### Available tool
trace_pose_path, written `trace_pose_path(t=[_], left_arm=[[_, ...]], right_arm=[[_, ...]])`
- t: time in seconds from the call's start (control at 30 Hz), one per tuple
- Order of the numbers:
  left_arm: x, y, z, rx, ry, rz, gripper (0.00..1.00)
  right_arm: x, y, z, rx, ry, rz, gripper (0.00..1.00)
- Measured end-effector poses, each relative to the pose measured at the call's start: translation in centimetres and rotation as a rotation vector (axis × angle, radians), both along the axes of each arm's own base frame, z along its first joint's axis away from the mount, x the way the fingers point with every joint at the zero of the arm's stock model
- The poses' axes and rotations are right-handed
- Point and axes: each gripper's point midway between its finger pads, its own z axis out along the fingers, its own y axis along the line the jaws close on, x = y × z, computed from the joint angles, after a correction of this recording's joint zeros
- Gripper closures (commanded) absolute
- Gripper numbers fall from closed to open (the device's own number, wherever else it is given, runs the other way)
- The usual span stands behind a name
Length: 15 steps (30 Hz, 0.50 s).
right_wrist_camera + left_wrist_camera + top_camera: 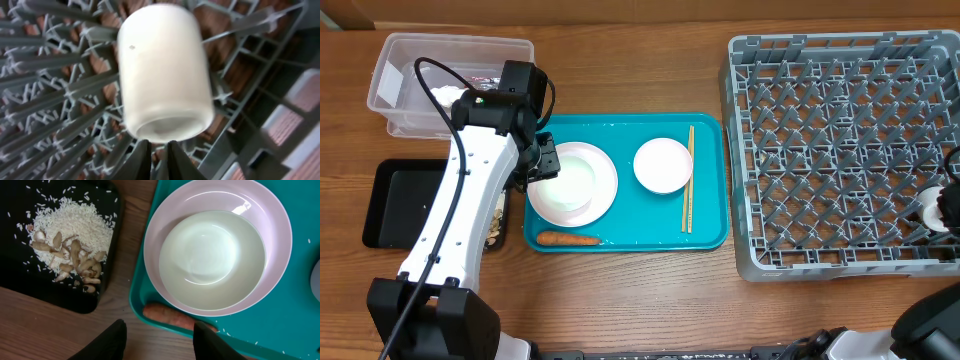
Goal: Sort waste into correct bins and load items into the dishwasher
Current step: 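Carry the cup with the right gripper to the rack's right edge and set it down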
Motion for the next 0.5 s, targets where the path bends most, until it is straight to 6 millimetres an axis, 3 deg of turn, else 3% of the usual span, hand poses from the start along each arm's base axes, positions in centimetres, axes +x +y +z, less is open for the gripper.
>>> trace_pose_path(t=[0.5], left_arm=[[0.0, 0.0, 0.0, -0.002, 0.001, 0.000, 0.54]], right_arm=[[0.8, -1.7, -0.8, -0.049, -0.001, -0.025, 0.85]])
